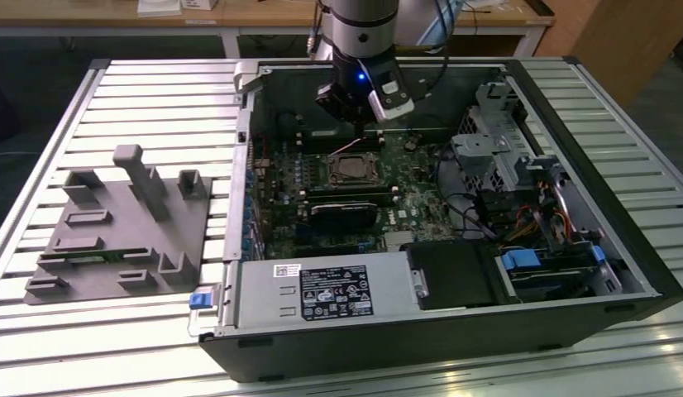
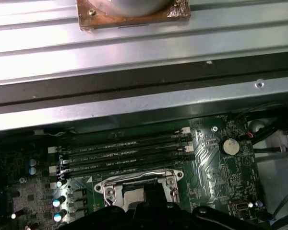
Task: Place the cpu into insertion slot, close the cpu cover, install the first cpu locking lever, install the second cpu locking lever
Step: 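Install the first cpu locking lever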
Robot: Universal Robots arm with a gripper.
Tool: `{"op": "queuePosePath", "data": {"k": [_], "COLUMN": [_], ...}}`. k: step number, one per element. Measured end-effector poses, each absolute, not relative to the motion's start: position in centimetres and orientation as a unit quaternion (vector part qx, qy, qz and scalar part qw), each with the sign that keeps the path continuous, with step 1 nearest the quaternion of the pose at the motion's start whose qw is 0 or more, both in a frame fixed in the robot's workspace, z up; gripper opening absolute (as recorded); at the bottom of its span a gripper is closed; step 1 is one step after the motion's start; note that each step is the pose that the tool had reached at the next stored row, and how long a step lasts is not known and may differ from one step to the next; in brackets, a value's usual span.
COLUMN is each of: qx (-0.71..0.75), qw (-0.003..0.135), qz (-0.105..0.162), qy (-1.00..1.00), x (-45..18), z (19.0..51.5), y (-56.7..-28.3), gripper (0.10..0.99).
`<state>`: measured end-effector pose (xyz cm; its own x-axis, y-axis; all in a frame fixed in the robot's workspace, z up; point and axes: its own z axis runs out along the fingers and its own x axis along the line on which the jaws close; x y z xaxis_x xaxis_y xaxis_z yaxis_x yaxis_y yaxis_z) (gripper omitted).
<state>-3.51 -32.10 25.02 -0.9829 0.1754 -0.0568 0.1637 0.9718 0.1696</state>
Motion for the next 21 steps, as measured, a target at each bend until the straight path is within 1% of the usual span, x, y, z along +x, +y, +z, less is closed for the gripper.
{"op": "queuePosePath", "data": {"k": [10,17,21], "qx": [0.085,0.085,0.085], "qw": [0.036,0.037,0.037], "qz": [0.081,0.067,0.071], "qy": [0.992,0.993,0.993], "x": [-3.5,-3.5,-3.5], "z": [24.8,24.1,24.0], "y": [-31.7,-31.3,-31.2], "gripper": [0.106,0.106,0.106]}}
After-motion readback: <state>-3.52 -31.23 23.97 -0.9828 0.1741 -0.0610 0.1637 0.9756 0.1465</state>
